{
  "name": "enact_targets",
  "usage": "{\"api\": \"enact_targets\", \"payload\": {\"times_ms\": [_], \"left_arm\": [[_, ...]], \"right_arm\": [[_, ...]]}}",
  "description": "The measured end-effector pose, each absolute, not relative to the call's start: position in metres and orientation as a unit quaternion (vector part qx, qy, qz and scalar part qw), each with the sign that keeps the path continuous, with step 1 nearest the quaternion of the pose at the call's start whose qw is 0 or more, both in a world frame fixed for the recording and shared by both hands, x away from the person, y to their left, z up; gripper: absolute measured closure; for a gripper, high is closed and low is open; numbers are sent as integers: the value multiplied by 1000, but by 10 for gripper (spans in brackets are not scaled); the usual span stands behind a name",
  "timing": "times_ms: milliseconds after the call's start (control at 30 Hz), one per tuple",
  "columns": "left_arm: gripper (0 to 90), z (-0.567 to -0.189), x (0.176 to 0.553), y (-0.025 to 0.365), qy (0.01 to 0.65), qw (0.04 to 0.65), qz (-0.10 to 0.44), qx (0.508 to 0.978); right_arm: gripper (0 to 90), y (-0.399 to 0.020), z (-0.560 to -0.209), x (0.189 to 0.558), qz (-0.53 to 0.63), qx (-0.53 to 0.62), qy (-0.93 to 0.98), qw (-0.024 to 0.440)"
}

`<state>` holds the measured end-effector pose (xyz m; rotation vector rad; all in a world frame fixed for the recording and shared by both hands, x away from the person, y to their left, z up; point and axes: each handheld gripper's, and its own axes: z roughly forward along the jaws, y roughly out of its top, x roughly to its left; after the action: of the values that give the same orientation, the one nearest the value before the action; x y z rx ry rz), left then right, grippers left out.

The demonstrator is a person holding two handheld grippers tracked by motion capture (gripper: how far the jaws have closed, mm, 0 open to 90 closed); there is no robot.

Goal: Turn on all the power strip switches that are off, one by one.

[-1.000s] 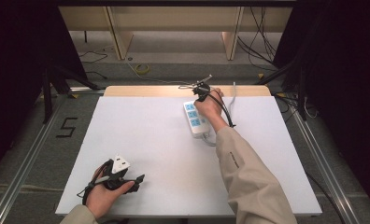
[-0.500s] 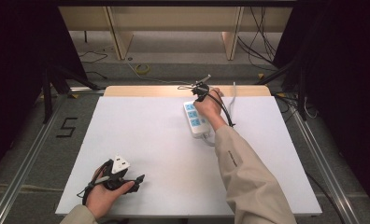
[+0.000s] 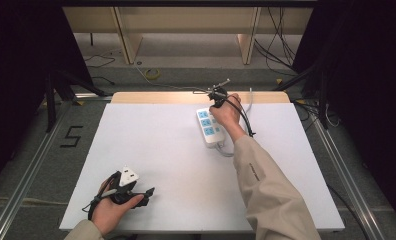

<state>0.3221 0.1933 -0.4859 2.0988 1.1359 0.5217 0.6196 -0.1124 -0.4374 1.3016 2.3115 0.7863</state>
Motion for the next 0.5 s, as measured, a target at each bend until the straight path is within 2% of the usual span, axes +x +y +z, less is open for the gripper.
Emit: {"api": "enact_targets", "payload": {"times_ms": [300,500], "left_arm": [[235,-486,322,192,437,340,201,808],[233,-486,322,195,438,338,204,807]], "right_arm": [[895,-120,-432,602,283,455,825,181],[787,-138,-426,572,308,449,820,177]]}}
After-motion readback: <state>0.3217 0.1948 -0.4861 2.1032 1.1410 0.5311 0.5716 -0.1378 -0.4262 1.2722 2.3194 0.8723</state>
